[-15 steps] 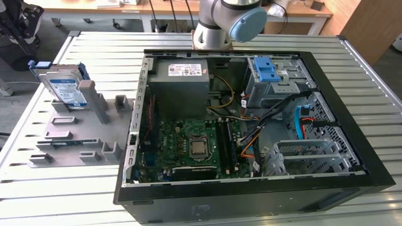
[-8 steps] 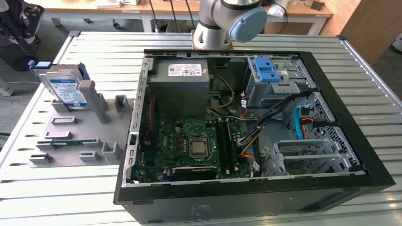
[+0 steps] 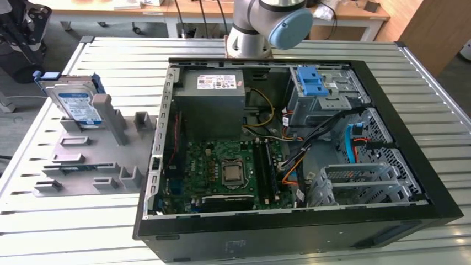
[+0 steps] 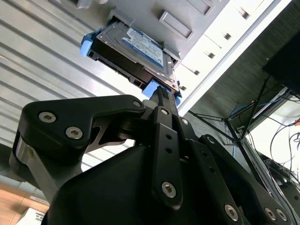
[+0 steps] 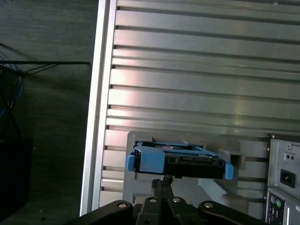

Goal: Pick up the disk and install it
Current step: 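Pick up the disk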

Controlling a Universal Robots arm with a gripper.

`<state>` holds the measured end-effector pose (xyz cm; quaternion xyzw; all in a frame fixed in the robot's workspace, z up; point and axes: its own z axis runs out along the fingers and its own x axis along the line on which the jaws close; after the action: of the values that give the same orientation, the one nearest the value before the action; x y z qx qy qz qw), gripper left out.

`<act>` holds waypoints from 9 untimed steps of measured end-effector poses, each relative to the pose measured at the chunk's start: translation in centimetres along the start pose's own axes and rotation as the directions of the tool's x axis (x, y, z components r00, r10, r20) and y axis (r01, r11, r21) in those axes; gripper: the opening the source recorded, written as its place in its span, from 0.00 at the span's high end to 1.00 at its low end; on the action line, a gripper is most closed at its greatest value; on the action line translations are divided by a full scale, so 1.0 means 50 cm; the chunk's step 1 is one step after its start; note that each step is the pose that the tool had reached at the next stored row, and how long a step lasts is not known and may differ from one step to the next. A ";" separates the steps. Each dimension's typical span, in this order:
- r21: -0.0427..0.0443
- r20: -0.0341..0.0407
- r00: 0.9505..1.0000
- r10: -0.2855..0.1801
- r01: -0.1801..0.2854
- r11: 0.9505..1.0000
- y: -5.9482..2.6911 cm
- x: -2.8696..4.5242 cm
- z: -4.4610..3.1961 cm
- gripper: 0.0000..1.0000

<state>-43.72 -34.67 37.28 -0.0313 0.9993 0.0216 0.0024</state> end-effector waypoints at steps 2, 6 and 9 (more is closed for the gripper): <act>0.000 0.000 1.000 -0.001 0.001 1.000 0.000 0.000 0.000 0.89; 0.000 -0.002 0.999 -0.041 0.041 0.999 0.000 0.000 0.000 0.89; -0.001 -0.004 0.995 -0.097 0.097 0.995 0.000 0.000 0.000 0.89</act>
<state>-43.73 -34.67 37.26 -0.0796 0.9966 0.0217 0.0014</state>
